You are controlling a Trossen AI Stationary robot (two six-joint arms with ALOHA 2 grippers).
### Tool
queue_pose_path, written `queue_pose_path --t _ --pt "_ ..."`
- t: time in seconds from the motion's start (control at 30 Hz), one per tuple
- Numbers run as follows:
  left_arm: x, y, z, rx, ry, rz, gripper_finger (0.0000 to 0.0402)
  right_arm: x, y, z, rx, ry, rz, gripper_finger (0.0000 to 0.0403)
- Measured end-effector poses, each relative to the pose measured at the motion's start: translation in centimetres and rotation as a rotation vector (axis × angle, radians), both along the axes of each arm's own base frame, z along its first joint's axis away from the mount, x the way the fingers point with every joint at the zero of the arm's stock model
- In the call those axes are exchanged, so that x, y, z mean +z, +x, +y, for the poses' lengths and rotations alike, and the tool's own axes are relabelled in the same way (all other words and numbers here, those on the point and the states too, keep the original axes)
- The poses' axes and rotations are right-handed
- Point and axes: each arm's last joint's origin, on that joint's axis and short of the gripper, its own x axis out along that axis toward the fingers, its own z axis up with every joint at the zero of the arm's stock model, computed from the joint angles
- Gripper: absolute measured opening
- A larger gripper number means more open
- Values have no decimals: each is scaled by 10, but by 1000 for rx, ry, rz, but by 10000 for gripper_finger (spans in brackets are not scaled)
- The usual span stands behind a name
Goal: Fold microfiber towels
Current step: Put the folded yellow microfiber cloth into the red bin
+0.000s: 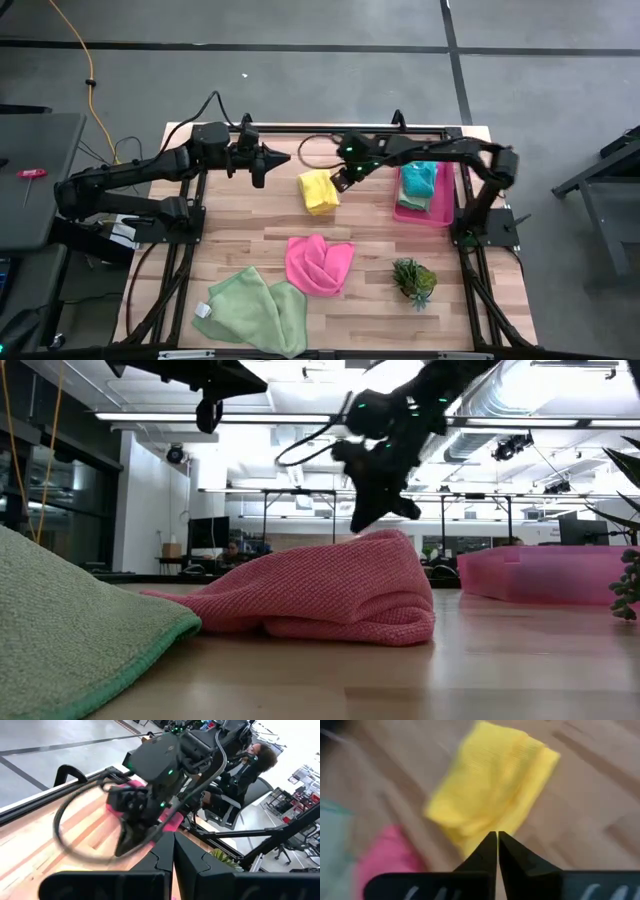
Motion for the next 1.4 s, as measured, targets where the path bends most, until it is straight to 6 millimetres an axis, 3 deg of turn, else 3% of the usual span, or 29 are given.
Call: queue_pose_path --t 0.13,0.3,0.5,0.6,0.83,1.4 --pt "0 0 0 12 4 1 0 4 -25 -2 -99 86 -135 46" --pt "0 0 1 33 8 -1 0 1 -35 -6 -148 109 -162 148" --pt "1 0 1 38 -6 -7 0 -12 -15 -17 -126 144 -141 279" --pt "1 0 1 41 -20 -12 0 -21 0 -24 -129 131 -89 315" --pt "1 0 1 40 -30 -15 0 -46 29 -33 -152 130 58 327" --pt "0 0 1 38 -31 -12 0 -73 60 0 -198 179 73 314"
